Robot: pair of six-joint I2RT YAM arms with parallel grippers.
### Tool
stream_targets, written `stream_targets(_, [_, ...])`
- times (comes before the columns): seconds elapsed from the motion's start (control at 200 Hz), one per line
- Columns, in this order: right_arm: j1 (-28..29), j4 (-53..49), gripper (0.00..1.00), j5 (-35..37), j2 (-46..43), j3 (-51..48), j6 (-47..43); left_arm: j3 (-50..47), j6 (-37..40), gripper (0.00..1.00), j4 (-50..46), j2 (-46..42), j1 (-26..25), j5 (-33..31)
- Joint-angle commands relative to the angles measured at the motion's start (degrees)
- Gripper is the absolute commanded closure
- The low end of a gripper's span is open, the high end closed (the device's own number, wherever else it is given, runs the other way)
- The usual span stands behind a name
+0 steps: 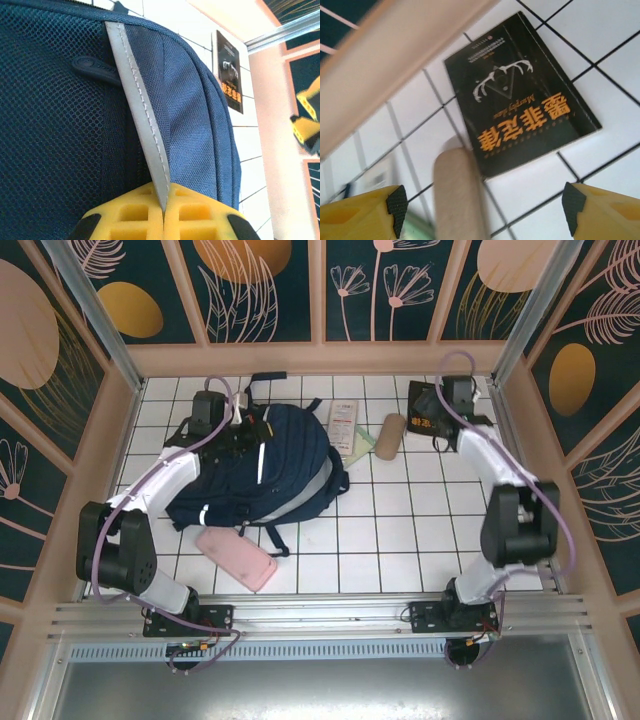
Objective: Pack the student bag
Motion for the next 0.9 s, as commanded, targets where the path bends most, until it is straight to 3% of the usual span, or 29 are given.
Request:
stream_targets(0.0, [1.22,-11.19,0.17,8.18,10.44,12.89,-9.22,-1.43,-1.5,1.0,5.75,-1.48,0.66,-1.28])
stream_targets(0.185, [2.92,-21.64,0.13,11.11,28.12,33.4,-14.5,-2.72,-3.93,1.0,8.55,0.11,0.63,1.26])
stream_targets(0.24, [3.29,-22.9,0.08,11.48,31.4,37.83,-15.71,-2.6,-4.21,1.0,8.71,0.46,0.6,1.57])
stream_targets(0.41, [3.8,-27.09,0.07,11.0,39.54,47.71,-16.83,-3.1,-4.85,1.0,9.45,0.76,0.58,2.03])
stream_targets(0.591, [3.31,-28.42,0.11,9.3,44.27,49.2,-17.05,-2.85,-5.05,1.0,9.62,1.29,0.61,2.49])
stream_targets(0.896, [1.13,-25.75,0.38,3.07,44.17,44.29,-15.52,-2.65,-5.24,1.0,9.82,1.77,0.62,2.83])
